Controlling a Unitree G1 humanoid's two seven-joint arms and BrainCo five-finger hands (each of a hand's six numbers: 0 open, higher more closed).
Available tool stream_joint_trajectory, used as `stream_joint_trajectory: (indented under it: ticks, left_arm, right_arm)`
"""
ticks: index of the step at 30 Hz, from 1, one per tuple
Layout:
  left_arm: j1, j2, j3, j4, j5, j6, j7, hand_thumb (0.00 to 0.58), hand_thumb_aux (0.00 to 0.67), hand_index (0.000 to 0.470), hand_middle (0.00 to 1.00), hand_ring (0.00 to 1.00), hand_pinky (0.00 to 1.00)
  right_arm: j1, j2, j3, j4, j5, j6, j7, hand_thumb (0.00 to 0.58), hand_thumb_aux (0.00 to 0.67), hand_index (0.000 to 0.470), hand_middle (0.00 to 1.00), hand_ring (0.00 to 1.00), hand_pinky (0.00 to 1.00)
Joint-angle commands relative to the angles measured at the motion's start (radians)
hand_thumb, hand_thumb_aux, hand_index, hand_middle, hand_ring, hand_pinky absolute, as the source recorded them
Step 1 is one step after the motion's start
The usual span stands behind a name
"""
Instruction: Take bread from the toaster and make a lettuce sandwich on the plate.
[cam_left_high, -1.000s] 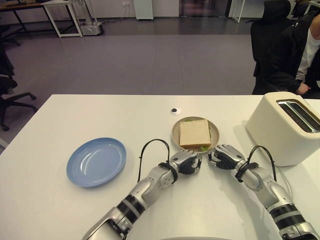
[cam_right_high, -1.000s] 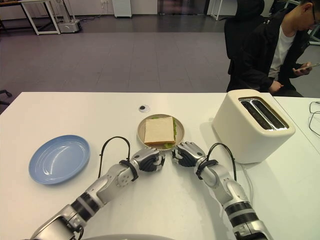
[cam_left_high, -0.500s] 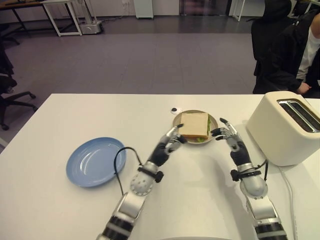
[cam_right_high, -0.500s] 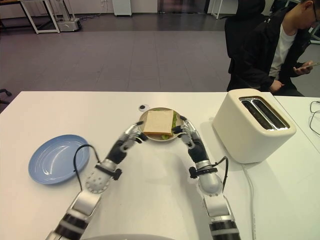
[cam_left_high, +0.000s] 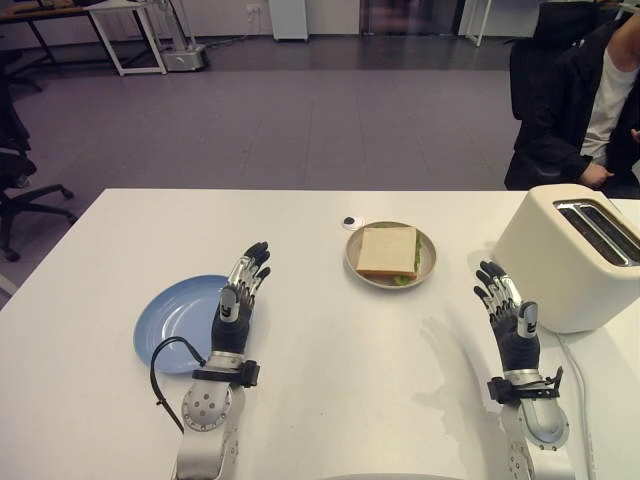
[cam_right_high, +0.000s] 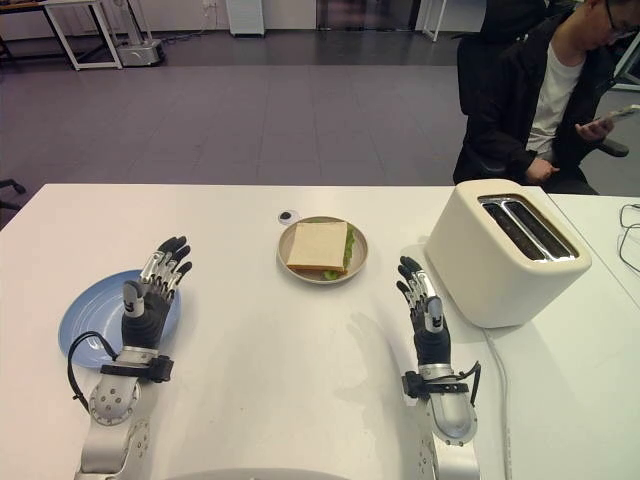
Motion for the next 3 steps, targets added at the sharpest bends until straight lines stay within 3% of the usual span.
stream_joint_trajectory:
  ticks: [1,3]
  left_arm:
    - [0.011,-0.011,-0.008,-0.019,0.001,0.029,-0.019,0.0,0.0,0.0,0.0,0.0,0.0]
    - [0.01,-0.021,-0.01,-0.018,-0.003,0.038,-0.022,0.0,0.0,0.0,0.0,0.0,0.0]
  right_arm:
    - [-0.011,-0.001,-0.017,-0.01,0.002,0.017,0.005,0.0,0.0,0.0,0.0,0.0,0.0]
    - [-0.017,-0.004,-0.02,-0.005,-0.003,0.017,0.008,0.0,0.0,0.0,0.0,0.0,0.0]
